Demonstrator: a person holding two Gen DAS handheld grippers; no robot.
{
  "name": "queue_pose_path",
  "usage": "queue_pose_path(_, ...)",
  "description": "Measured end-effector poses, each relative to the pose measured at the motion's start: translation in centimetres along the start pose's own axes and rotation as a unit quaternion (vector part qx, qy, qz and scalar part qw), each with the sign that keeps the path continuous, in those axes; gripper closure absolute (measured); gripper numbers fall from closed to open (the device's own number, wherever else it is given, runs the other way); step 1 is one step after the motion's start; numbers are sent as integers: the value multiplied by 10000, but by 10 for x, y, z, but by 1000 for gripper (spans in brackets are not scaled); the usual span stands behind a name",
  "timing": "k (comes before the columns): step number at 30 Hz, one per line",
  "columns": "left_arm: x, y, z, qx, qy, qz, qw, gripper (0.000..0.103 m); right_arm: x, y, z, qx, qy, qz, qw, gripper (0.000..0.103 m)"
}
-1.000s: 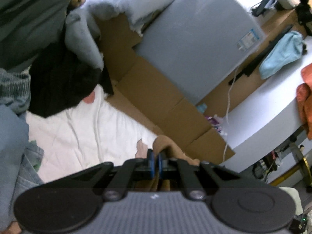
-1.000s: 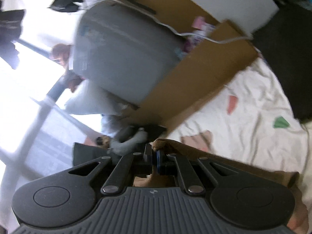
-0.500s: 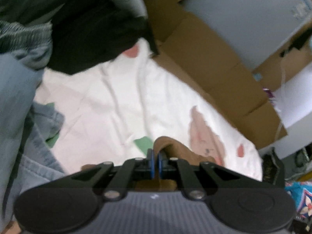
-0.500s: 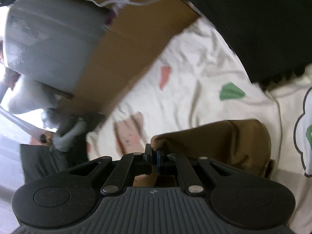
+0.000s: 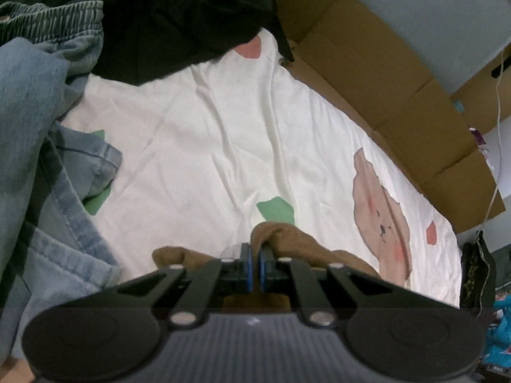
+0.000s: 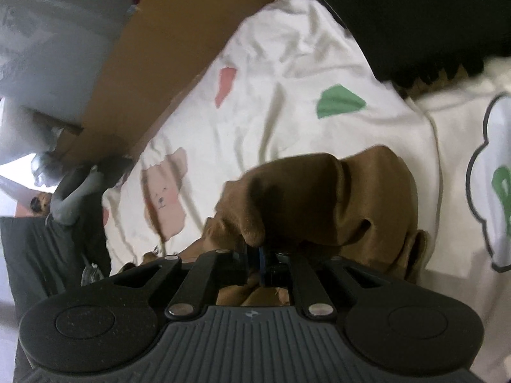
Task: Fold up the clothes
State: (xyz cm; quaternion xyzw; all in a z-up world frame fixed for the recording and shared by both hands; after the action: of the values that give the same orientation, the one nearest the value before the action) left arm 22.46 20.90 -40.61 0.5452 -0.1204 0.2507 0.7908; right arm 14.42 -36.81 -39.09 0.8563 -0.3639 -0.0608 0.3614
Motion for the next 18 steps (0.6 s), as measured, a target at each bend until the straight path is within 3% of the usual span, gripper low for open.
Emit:
queue_pose_path(2, 0, 1, 0, -2, -10, 0, 10000, 98, 0, 14, -8, -53, 291, 41, 9996, 80)
queue_pose_path(8, 1, 4, -1, -55, 1, 32, 10000, 98, -6, 42, -32, -439, 1756, 2, 9835, 78)
queue_pose_path(14, 1, 3, -4, -139, 182, -5, 9997, 98, -7, 44, -50, -854, 3002, -99, 9500, 78)
queue_pose_path(18, 1, 3, -5, -176, 221, -13, 9996, 98, -11, 42, -63, -1057, 3765, -217, 9201, 78)
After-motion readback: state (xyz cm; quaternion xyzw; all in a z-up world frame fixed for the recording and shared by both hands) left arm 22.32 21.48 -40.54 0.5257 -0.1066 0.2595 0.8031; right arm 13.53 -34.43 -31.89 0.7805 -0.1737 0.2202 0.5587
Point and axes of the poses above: each gripper's, at about its wrist camera, not at the fingertips, and y roughly against the way its jaws point, z to its right, x to its top, the point moved 9 cm from there along -y, roughly the way its jaws point, and after that the axes turned 8 degrees about -y, right-handed, at the moved point
